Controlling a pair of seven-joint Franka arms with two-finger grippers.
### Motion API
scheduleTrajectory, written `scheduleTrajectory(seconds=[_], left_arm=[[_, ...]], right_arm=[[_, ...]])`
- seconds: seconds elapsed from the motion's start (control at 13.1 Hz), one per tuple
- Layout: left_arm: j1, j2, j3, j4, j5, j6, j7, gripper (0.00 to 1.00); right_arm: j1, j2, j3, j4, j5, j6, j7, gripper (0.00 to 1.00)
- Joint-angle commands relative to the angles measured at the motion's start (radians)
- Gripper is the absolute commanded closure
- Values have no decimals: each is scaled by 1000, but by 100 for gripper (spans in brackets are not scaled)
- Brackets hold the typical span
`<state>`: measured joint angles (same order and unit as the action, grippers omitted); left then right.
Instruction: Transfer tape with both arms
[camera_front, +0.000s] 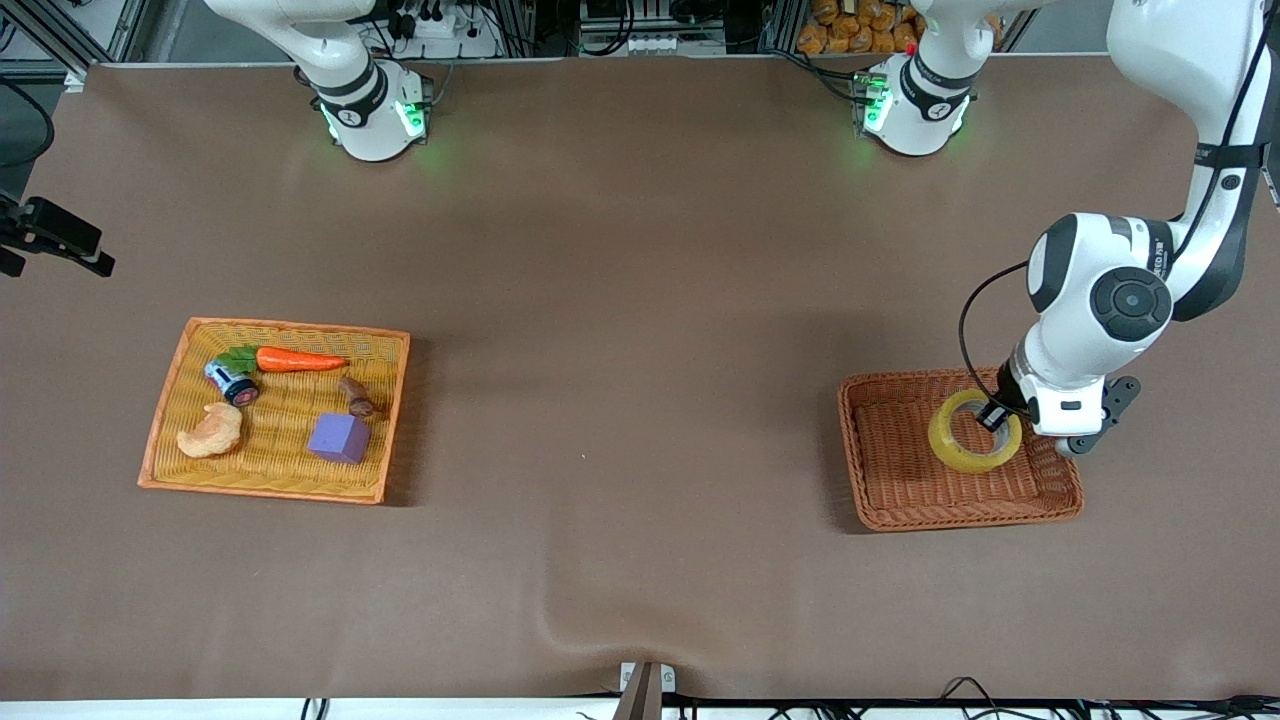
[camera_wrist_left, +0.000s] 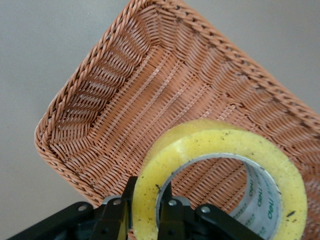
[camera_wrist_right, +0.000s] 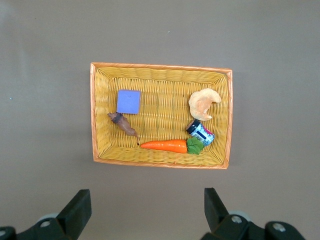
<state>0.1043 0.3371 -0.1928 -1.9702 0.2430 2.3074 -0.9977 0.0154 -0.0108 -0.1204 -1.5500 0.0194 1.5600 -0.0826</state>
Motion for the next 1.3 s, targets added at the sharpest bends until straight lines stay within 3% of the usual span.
scheduleTrajectory(seconds=[0.0, 0.23, 0.31, 0.38, 0.46, 0.54, 0.92, 1.22], left_arm=[[17, 28, -14, -2, 22, 20, 17, 100], [15, 57, -14, -4, 22, 18, 19, 100], [15, 60, -14, -4, 22, 18, 19, 87], [14, 65, -14, -4, 22, 18, 19, 66], [11, 66, -14, -3, 22, 18, 21, 37], [9, 66, -14, -1, 24, 18, 24, 0], [0, 51, -16, 83, 25, 17, 24, 0], [8, -30, -57, 146, 21, 9, 106, 0]], right_arm=[[-20, 9, 13, 25, 14, -17, -6, 0], [-23, 9, 12, 25, 13, -15, -6, 0], [-25, 12, 10, 25, 13, -9, -6, 0], [-26, 12, 10, 25, 14, -8, -5, 0], [-25, 12, 10, 25, 14, -8, -6, 0], [-25, 9, 10, 25, 14, -8, -6, 0], [-25, 9, 10, 25, 14, -9, -6, 0], [-23, 9, 10, 25, 11, -8, -6, 0]])
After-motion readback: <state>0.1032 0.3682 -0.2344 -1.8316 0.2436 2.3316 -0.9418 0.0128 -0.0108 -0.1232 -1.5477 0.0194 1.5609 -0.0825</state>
